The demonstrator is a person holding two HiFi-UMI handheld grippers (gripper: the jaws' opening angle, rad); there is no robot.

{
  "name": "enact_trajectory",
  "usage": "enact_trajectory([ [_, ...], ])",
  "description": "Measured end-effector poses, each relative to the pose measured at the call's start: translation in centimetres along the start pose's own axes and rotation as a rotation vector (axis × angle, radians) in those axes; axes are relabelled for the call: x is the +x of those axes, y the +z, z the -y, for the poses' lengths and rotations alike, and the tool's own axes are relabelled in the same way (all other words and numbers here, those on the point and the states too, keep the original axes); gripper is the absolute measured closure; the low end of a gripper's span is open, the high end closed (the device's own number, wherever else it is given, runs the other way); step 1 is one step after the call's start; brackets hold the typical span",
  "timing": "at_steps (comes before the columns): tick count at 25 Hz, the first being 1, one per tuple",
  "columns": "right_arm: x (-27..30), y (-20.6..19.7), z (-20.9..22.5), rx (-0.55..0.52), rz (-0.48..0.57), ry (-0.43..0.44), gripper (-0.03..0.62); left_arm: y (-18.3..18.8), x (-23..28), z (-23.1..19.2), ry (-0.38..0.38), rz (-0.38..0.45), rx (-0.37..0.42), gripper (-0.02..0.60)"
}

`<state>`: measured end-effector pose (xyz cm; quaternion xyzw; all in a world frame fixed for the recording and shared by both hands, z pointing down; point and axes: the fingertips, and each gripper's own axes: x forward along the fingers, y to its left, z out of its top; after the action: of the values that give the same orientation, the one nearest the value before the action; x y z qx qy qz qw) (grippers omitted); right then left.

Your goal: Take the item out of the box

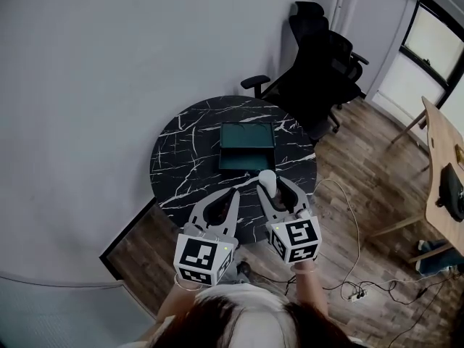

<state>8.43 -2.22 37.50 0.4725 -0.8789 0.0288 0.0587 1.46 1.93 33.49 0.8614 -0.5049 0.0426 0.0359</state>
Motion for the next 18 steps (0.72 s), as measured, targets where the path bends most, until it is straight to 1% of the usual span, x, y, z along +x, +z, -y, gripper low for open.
enact_trajectory([
  [7,-2.4,1.3,-0.5,0.0,0.047,-0.001,0.411,0.7,-0.8,1.0,0.005,0.003,0.012,0.574],
  [18,-2.9,2.6,-1.1,0.004,0.08,-0.001,0.411,0.6,-0.9,0.6,-0.001,-0.006,0.01,0.574],
])
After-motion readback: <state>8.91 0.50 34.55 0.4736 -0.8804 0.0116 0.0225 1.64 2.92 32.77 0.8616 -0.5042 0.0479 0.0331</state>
